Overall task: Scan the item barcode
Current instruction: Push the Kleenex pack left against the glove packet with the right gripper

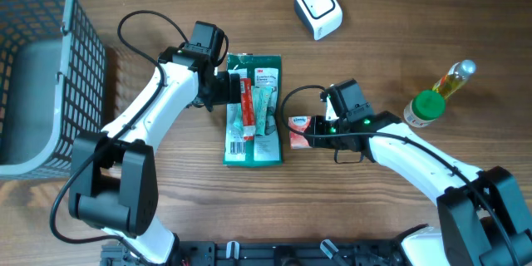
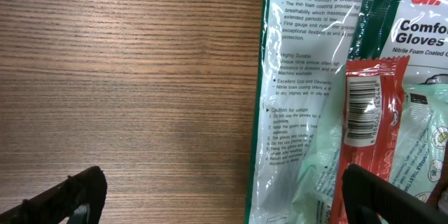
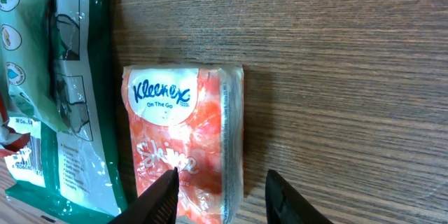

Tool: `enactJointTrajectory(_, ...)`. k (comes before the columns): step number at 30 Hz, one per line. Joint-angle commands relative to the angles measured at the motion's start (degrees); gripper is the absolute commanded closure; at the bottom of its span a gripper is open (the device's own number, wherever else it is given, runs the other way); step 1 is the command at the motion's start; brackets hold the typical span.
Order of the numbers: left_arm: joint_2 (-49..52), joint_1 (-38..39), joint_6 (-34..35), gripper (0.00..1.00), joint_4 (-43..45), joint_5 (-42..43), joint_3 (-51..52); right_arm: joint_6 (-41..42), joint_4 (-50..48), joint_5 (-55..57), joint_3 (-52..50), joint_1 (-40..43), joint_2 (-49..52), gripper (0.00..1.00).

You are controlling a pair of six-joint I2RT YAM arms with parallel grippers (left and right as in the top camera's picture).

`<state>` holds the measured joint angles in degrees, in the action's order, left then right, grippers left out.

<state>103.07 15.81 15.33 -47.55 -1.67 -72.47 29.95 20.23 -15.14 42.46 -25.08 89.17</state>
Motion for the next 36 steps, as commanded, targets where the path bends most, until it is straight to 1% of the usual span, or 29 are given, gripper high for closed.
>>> enactJointTrajectory(1,-0.9,0.2,0.1,0.00,0.0,-0.3,0.3,1.7,-0.8,1.1,-0.8,0.0,0.5,0.63)
enactJointTrajectory(4,-0.9,0.2,0.1,0.00,0.0,-0.3,0.3,1.7,-2.1,1.0,-0.7,0.0,3.4,0.64)
enactJointTrajectory(6,-0.9,0.2,0.1,0.00,0.0,-0.3,0.3,1.8,-2.8,0.2,-0.7,0.0,5.0,0.66)
enactJointTrajectory(8,-0.9,0.2,0.1,0.00,0.0,-0.3,0.3,3.7,-3.1,-0.4,-0.7,0.0,5.2,0.72)
enactJointTrajectory(11,-0.9,0.2,0.1,0.00,0.0,-0.4,0.3,5.0,-3.1,-0.4,-0.7,0.0,5.2,0.78)
enactJointTrajectory(15,-0.9,0.2,0.1,0.00,0.0,-0.3,0.3,5.3,-2.9,-0.2,-0.7,0.0,5.2,0.78)
enactJointTrajectory(16,-0.9,0.2,0.1,0.00,0.0,-0.3,0.3,5.7,-2.9,-0.2,-0.7,0.0,5.2,0.80)
enactJointTrajectory(17,-0.9,0.2,0.1,0.00,0.0,-0.3,0.3,5.9,-2.9,-0.2,-0.7,0.0,5.2,0.85)
enactJointTrajectory(18,-0.9,0.2,0.1,0.00,0.0,-0.4,0.3,6.1,-2.9,-0.2,-0.7,0.0,5.2,0.93)
enactJointTrajectory(19,-0.9,0.2,0.1,0.00,0.0,-0.3,0.3,6.1,-2.9,-0.2,-0.7,0.0,5.2,0.96)
enactJointTrajectory(25,-0.9,0.2,0.1,0.00,0.0,-0.4,0.3,7.7,-3.7,-0.3,-0.7,0.0,5.2,0.94)
enactJointTrajectory(27,-0.9,0.2,0.1,0.00,0.0,-0.3,0.3,7.7,-3.5,0.3,-0.7,0.0,5.2,0.88)
enactJointTrajectory(28,-0.9,0.2,0.1,0.00,0.0,-0.4,0.3,7.8,-3.4,0.5,-0.7,0.0,5.2,0.82)
enactJointTrajectory(30,-0.9,0.2,0.1,0.00,0.0,-0.4,0.3,8.9,-3.3,0.5,-0.7,0.0,5.2,0.74)
enactJointTrajectory(32,-0.9,0.2,0.1,0.00,0.0,-0.3,0.3,9.2,-3.5,0.4,-0.7,0.0,5.2,0.71)
enactJointTrajectory(36,-0.9,0.2,0.1,0.00,0.0,-0.3,0.3,9.6,-3.7,0.0,-0.7,0.0,5.2,0.71)
